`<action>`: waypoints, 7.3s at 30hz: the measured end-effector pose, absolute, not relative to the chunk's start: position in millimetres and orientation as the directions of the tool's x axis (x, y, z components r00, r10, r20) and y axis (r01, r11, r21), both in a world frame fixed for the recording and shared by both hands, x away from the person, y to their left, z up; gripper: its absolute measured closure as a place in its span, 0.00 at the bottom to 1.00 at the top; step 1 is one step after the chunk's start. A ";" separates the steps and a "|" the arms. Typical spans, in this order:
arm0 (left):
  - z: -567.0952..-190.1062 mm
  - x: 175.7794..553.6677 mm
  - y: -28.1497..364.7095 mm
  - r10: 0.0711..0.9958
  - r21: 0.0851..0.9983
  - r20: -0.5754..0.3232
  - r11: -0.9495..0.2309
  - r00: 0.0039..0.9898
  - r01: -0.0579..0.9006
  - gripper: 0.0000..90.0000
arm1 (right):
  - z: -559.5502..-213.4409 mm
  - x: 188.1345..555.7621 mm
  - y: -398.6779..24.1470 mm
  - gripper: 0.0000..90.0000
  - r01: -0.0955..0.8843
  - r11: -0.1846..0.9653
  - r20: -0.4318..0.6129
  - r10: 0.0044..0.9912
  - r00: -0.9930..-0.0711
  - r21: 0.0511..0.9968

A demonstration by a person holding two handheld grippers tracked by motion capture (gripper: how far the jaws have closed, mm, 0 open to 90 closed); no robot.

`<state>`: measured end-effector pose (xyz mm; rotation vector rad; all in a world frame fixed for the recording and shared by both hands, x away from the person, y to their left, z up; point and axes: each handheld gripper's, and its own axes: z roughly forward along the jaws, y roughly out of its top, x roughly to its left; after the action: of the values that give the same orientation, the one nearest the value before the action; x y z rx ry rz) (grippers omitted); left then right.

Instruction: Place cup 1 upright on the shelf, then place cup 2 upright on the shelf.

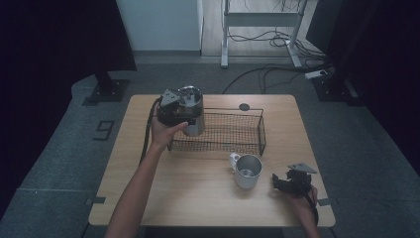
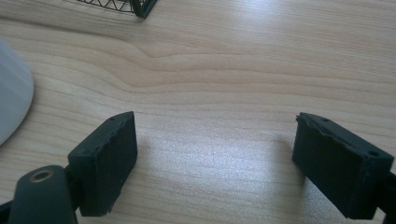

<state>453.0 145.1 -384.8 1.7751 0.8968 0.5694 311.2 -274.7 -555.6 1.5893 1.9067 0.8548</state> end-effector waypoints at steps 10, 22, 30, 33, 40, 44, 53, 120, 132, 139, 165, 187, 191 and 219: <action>-393.0 461.6 141.0 0.798 0.925 -0.035 -0.201 0.602 0.321 0.05 | -555.6 311.2 -274.7 0.15 0.661 0.116 0.010 0.983 -0.184 0.741; -408.3 470.5 138.1 0.807 0.913 -0.038 -0.211 0.589 0.348 0.05 | -555.6 311.2 -274.7 0.15 0.661 0.117 0.010 0.983 -0.184 0.741; -415.6 473.4 137.5 0.810 0.909 -0.039 -0.215 0.585 0.358 0.05 | -555.5 311.2 -274.8 0.15 0.662 0.117 0.009 0.983 -0.184 0.740; -419.5 474.4 138.5 0.813 0.905 -0.044 -0.214 0.580 0.368 0.05 | -555.5 311.2 -274.8 0.15 0.662 0.118 0.009 0.983 -0.185 0.740; -426.3 476.4 140.8 0.823 0.898 -0.048 -0.213 0.567 0.385 0.05 | -555.5 311.2 -274.8 0.15 0.662 0.118 0.009 0.983 -0.185 0.740; -431.2 476.8 141.5 0.826 0.893 -0.046 -0.217 0.561 0.394 0.05 | -555.5 311.2 -274.8 0.15 0.662 0.118 0.009 0.983 -0.185 0.740; -438.9 477.5 138.4 0.827 0.887 -0.044 -0.226 0.560 0.403 0.05 | -555.5 311.2 -274.8 0.15 0.662 0.118 0.009 0.983 -0.185 0.740; -452.6 458.4 149.4 0.839 0.898 -0.067 -0.186 0.540 0.400 0.00 | -555.5 311.1 -274.6 0.15 0.662 0.117 0.009 0.983 -0.185 0.740; -450.8 438.2 165.4 0.844 0.910 -0.059 -0.174 0.533 0.376 0.00 | -555.5 311.2 -274.5 0.15 0.662 0.116 0.011 0.983 -0.184 0.740; -451.6 426.1 170.8 0.844 0.909 -0.051 -0.182 0.533 0.375 0.00 | -555.5 311.2 -274.5 0.15 0.662 0.116 0.011 0.983 -0.184 0.740; -468.0 348.2 193.0 0.812 0.895 -0.071 -0.205 0.579 0.396 0.02 | -555.5 311.3 -274.7 0.15 0.663 0.114 0.012 0.983 -0.184 0.740; -504.0 313.5 200.8 0.801 0.850 -0.109 -0.232 0.588 0.474 0.04 | -555.4 313.2 -273.8 0.15 0.664 0.115 0.014 0.983 -0.185 0.738; -504.6 314.2 201.8 0.807 0.852 -0.111 -0.224 0.581 0.474 0.04 | -555.3 313.4 -273.9 0.15 0.664 0.116 0.013 0.982 -0.187 0.739; -511.8 313.8 203.0 0.798 0.842 -0.127 -0.227 0.589 0.489 0.06 | -519.7 285.6 -262.8 0.15 0.545 0.070 0.114 0.948 -0.296 0.836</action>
<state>313.8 203.0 -511.8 1.8844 1.0364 0.4161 285.6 -262.8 -519.7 1.4786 1.8853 1.1337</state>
